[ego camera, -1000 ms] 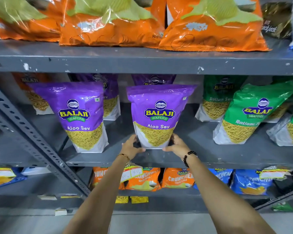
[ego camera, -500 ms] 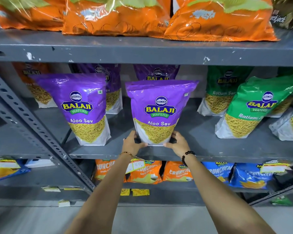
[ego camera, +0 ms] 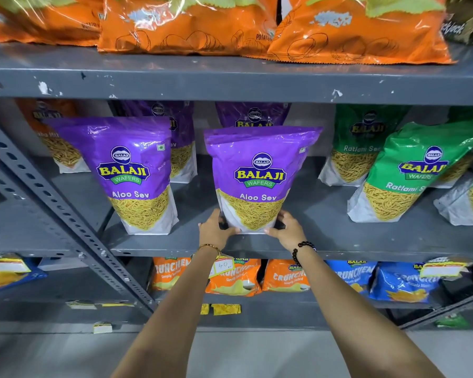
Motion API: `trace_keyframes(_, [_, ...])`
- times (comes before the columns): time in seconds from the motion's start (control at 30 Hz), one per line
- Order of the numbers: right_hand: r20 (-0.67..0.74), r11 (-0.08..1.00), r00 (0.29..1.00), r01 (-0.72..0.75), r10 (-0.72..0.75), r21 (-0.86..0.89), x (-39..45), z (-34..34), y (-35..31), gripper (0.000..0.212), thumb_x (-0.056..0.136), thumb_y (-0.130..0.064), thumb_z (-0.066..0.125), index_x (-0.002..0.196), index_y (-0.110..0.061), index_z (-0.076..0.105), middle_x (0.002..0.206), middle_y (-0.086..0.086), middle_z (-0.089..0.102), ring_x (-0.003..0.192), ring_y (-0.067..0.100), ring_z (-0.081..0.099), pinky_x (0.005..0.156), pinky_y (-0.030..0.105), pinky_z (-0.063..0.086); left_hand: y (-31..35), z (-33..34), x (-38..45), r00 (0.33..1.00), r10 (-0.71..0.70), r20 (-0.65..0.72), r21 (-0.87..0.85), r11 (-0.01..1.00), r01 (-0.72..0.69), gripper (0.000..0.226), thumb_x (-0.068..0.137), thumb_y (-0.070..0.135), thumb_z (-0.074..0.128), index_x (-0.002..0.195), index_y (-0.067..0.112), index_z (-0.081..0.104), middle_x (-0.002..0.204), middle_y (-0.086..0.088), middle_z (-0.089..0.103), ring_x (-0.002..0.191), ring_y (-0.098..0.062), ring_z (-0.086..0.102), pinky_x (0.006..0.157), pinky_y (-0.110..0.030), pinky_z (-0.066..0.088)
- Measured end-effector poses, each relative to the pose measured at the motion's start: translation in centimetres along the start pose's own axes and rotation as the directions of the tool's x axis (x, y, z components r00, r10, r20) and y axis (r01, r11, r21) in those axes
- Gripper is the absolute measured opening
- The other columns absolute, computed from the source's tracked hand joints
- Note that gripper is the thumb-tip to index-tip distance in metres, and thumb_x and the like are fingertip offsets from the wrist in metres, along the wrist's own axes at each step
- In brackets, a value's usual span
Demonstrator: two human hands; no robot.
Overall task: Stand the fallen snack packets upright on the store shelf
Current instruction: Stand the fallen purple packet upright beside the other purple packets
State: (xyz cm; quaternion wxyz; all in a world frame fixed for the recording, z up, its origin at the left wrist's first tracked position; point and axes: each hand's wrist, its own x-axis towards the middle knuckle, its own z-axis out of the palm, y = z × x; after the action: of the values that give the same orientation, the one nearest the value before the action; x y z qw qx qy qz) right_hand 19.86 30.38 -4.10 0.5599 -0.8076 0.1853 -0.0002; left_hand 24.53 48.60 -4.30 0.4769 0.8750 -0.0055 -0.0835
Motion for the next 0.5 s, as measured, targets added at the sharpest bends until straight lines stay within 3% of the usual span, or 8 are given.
trace_keyframes(0.17, [0.008,0.999,1.0,0.016,-0.017,0.039,-0.2,0.1,0.2,0.071,0.074,-0.008,0.072,0.135,-0.016,0.038,0.138,0.006,0.053,0.126,0.025,0.049,0.104,0.042,0.041,-0.5,0.0,-0.7,1.0,0.005,-0.021,-0.012,1.0,-0.005,0.055,0.079,0.017,0.072,0.128,0.011,0.046,0.132,-0.012,0.059,0.122,-0.034,0.053,0.112,-0.054,0.034])
trace_keyframes(0.23, [0.025,0.997,0.999,0.034,-0.035,0.066,-0.2,0.1,0.2,0.085,0.071,-0.004,0.074,0.14,-0.021,0.029,0.141,0.003,0.049,0.128,0.023,0.046,0.107,0.045,0.04,-1.5,-0.3,-2.1,0.979,-0.03,-0.203,-0.083,0.996,0.013,0.06,0.079,0.017,0.072,0.132,0.011,0.045,0.135,-0.012,0.055,0.125,-0.032,0.051,0.107,-0.045,0.04])
trace_keyframes(0.3, [0.019,0.995,0.999,0.032,-0.034,0.093,-0.2,0.3,0.2,0.096,0.068,-0.002,0.076,0.144,-0.022,0.021,0.143,0.003,0.048,0.13,0.024,0.045,0.108,0.049,0.038,-2.7,-1.0,-3.9,0.889,-0.105,-0.445,-0.213,0.977,0.009,0.066,0.077,0.018,0.074,0.134,0.01,0.043,0.138,-0.013,0.048,0.127,-0.031,0.047,0.106,-0.041,0.04])
trace_keyframes(0.4, [-0.013,0.995,0.999,0.035,-0.034,0.09,-0.2,0.7,0.1,0.1,0.064,-0.007,0.081,0.143,-0.024,0.023,0.14,0.002,0.05,0.128,0.023,0.046,0.107,0.046,0.039,-4.7,-3.8,-4.1,0.756,-0.229,-0.613,-0.285,0.957,0.059,0.103,0.067,0.025,0.082,0.145,0.005,0.019,0.155,-0.018,0.019,0.143,-0.034,0.021,0.117,-0.048,0.026])
trace_keyframes(0.5, [-0.029,0.995,0.999,0.048,-0.046,0.083,-0.3,0.9,0.0,0.096,0.061,-0.01,0.082,0.14,-0.025,0.029,0.135,0.001,0.052,0.125,0.023,0.048,0.103,0.042,0.042,-6.2,-7.5,-2.3,0.765,-0.258,-0.59,-0.209,0.964,0.164,0.133,0.056,0.033,0.087,0.147,-0.002,-0.002,0.158,-0.023,-0.002,0.147,-0.036,-0.002,0.121,-0.045,0.008])
